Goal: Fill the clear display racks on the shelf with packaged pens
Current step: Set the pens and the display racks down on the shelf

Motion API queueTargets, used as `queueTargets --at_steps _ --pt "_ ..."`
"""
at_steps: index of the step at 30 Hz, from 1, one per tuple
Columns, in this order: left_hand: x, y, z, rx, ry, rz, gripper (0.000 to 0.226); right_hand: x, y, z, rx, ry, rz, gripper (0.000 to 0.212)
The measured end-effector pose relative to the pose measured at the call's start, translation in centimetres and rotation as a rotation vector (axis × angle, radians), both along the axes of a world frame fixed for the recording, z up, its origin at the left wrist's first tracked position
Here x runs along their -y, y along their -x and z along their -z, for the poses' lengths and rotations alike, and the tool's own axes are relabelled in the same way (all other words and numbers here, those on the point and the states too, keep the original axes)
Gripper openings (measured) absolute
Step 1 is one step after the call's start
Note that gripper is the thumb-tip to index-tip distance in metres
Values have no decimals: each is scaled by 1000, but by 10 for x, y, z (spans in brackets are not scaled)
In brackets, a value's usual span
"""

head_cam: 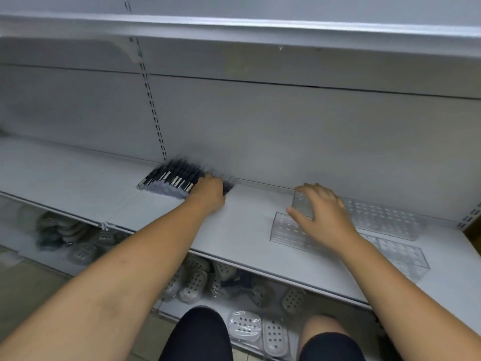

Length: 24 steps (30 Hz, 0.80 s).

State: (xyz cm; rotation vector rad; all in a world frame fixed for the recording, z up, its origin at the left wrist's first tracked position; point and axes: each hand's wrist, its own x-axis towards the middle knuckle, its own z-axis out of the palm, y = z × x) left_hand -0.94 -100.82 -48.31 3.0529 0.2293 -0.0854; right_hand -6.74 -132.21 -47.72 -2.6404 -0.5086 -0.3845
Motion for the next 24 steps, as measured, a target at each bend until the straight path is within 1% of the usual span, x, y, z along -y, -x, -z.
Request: queueTargets --at_steps 2,5,7,10,15,19,22,24 --pt "3 -2 0 3 10 -10 45 8 1 0 -3 -5 3 58" --pt "11 -3 -3 -14 38 -3 18 20 3 0 -2 -2 16 58" --pt "15 -2 -5 -38 42 18 11 26 5 0 -2 0 26 56" --pt "20 -5 -1 -76 23 33 18 34 13 2 10 -2 26 57" --pt "27 -8 11 -55 -80 18 42 56 34 12 42 63 4 73" --pt "32 -10 15 -128 -112 -22 61 75 45 12 40 73 31 78" --pt "32 -11 13 -144 -71 -19 65 82 45 14 31 73 48 80" --pt "31 -8 11 -91 -69 -11 62 85 44 17 24 72 59 82"
